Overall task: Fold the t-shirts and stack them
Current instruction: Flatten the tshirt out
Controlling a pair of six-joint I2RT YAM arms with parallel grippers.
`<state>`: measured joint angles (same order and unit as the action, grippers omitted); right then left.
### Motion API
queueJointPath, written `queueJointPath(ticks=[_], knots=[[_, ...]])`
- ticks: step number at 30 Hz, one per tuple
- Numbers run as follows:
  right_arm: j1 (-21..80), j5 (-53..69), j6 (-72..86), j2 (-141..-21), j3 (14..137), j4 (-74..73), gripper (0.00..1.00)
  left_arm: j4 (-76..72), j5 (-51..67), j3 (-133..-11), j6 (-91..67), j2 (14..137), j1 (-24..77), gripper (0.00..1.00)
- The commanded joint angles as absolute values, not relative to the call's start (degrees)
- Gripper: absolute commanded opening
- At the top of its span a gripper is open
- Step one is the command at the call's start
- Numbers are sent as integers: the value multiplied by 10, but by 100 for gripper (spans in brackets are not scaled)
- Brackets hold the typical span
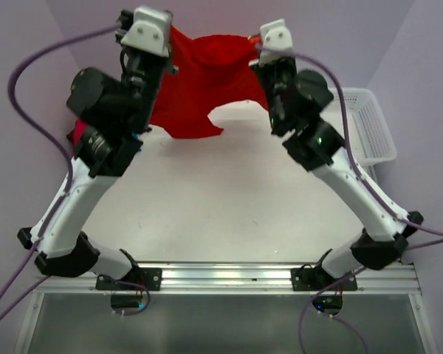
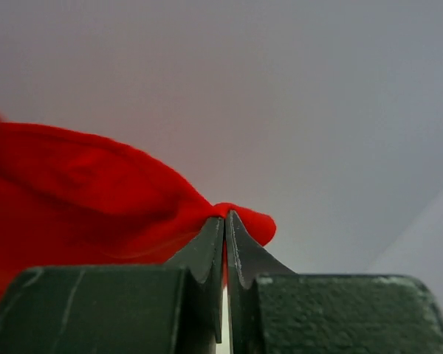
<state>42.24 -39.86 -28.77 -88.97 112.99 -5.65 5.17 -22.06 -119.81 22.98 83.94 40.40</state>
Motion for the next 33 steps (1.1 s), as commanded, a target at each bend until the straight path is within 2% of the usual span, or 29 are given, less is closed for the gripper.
queueJointPath(ticks=[1,2,6,14,20,21,23,25,28,33], knots=[[579,-394,-528,-740,1056,226,0,-80,-280,-1174,375,729,531,0],[634,-379,-557,-720,1014,290,0,-81,-283,-1166,387,717,579,0],[693,-359,-668,-693,965,387,0,-95,-295,-1146,429,704,622,0],[693,-404,-740,-731,993,453,0,-178,-354,-1115,518,708,658,0],[631,-496,-733,-786,1004,448,0,-442,-445,-1023,711,734,657,0],[616,-511,-715,-792,1004,429,0,-446,-446,-1015,717,736,656,0],[569,-545,-637,-802,980,358,0,-384,-445,-998,628,729,621,0],[526,-561,-548,-805,928,298,0,-318,-438,-973,529,715,536,0],[457,-565,-391,-811,872,178,0,-291,-430,-815,382,682,438,0],[376,-551,-235,-863,814,76,0,-284,-424,-659,260,672,331,0]])
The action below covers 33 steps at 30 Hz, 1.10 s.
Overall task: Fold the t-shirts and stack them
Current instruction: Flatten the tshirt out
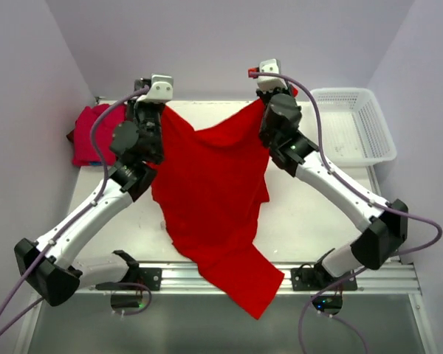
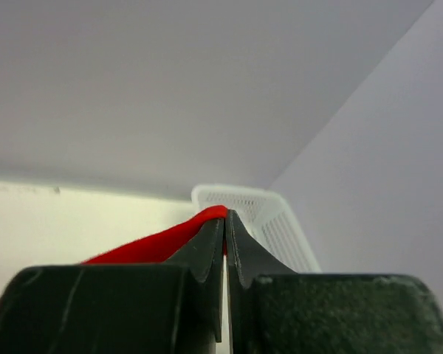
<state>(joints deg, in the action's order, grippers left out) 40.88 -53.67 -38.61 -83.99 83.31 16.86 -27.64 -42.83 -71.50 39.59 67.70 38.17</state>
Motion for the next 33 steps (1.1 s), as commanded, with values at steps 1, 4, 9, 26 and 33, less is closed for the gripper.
queueJointPath(ticks=[1,4,9,26,33], knots=[[357,-551,-222,-871,801,69,0,-276,-422,-634,245,677,319,0],[324,-540,-171,-903,795,33,0,-251,-403,-611,184,701,277,0],[288,-533,-139,-946,797,11,0,-259,-393,-587,164,736,237,0],[238,-536,-125,-1009,849,31,0,-283,-350,-597,131,820,160,0],[221,-497,-99,-1062,932,-19,0,-281,-339,-663,127,881,152,0]])
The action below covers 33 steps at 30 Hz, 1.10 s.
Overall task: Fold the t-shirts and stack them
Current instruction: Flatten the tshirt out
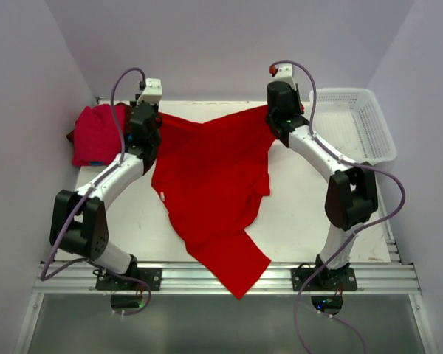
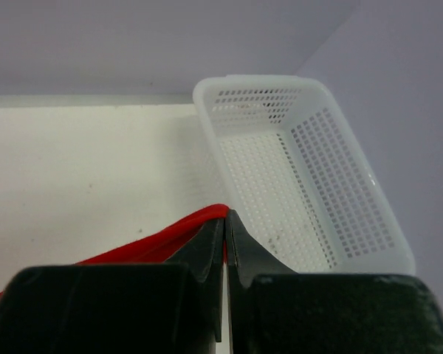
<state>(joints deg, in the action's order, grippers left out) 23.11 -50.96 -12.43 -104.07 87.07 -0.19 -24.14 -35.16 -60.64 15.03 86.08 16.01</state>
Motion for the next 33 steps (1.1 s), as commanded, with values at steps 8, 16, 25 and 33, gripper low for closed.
queueJointPath(ticks=[8,16,25,33], knots=[[210,-482,-93,-1169,1029,-43,0,-272,-309,-758,99,1011,128,0],[190,-456,-71,-1306,1206,-118,74,-215,-318,-888,38,1161,103,44],[182,-387,-18,-1168,1085,-53,99,-219,-301,-868,6,1052,106,100],[246,-347,49,-981,878,-80,0,-129,-281,-721,-85,878,206,45]])
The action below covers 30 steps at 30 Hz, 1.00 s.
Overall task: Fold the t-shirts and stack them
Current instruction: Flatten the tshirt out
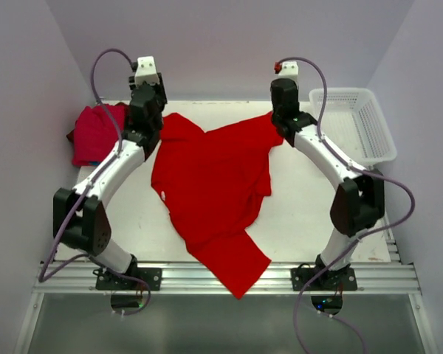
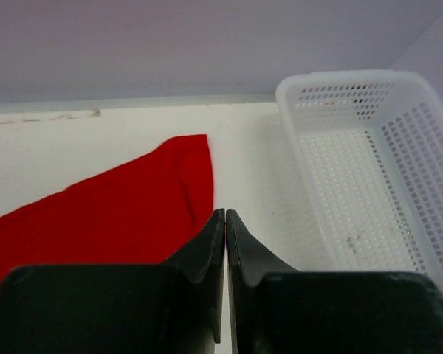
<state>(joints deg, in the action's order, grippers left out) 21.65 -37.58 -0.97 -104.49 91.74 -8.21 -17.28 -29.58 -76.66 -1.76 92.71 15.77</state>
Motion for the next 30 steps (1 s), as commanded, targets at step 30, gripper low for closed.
queueJointPath(ticks=[30], knots=[[254,-31,327,-924,469,-90,0,-53,-134,-320,-385,623,419,0]])
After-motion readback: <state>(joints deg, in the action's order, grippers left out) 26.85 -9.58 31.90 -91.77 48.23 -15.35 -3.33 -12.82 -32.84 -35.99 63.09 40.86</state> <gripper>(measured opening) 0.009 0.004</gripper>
